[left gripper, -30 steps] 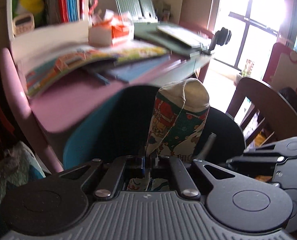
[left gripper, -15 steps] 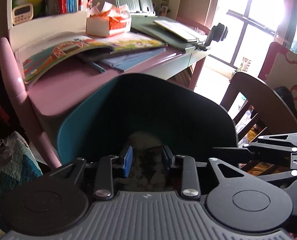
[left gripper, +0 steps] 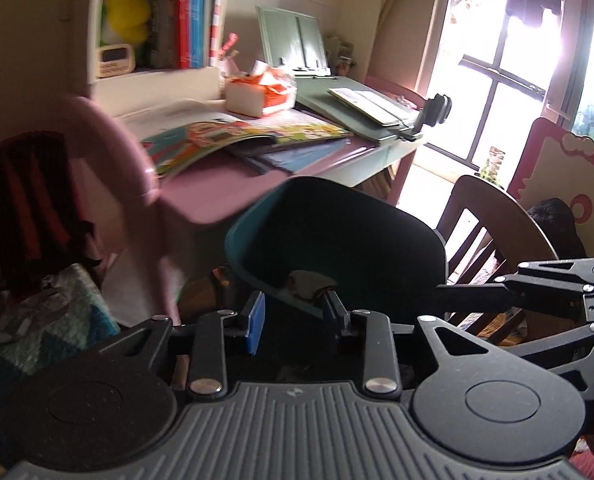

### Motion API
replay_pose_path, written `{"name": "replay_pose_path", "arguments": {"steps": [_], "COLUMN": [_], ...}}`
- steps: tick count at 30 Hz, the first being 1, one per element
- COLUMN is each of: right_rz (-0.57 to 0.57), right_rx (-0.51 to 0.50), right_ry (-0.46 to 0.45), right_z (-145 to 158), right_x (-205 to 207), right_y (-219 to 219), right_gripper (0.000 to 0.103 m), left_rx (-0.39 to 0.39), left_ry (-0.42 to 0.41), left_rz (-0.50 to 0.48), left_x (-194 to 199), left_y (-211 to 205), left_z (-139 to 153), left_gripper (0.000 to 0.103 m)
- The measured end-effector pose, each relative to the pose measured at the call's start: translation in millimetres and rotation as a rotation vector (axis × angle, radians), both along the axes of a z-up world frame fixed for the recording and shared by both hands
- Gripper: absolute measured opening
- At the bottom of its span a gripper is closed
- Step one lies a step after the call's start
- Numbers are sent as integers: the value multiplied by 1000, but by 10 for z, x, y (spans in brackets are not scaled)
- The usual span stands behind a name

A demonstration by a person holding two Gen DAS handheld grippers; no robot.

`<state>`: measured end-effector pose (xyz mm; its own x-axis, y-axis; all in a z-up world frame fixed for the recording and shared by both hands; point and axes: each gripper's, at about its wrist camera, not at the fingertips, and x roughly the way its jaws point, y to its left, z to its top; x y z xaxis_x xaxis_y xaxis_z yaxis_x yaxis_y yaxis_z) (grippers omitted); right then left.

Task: Collect trash
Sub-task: 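Swing both open tools back toward the trash pile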

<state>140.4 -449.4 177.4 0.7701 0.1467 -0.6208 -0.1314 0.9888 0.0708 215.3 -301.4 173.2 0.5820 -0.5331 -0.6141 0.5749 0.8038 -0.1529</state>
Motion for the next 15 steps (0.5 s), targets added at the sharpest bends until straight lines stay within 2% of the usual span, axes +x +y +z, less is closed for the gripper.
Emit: {"name": "replay_pose_path", "arguments": {"steps": [3, 5, 7, 12, 15], "right_rz": [47, 81, 115, 201, 245], "right_rx": [5, 6, 6, 25, 47], "right_ry": [-5, -5, -6, 15, 38], "right_z": [24, 29, 24, -79, -199], "right_x": [-41, -59, -70, -36, 8], "right_y": [239, 403, 579, 1020, 1277], "right_gripper": [52, 53, 53, 54, 54], "left_rx": [-2, 0, 2, -3, 1], "left_ry": [-7, -12, -23, -27, -35], "left_rz": [23, 45, 78, 149, 200], "left_x": [-119, -197, -274, -393, -455], "left_y": [292, 496, 710, 1251, 1576], "left_z": [17, 8, -6, -71, -139], "left_gripper": [31, 38, 57, 60, 74]}}
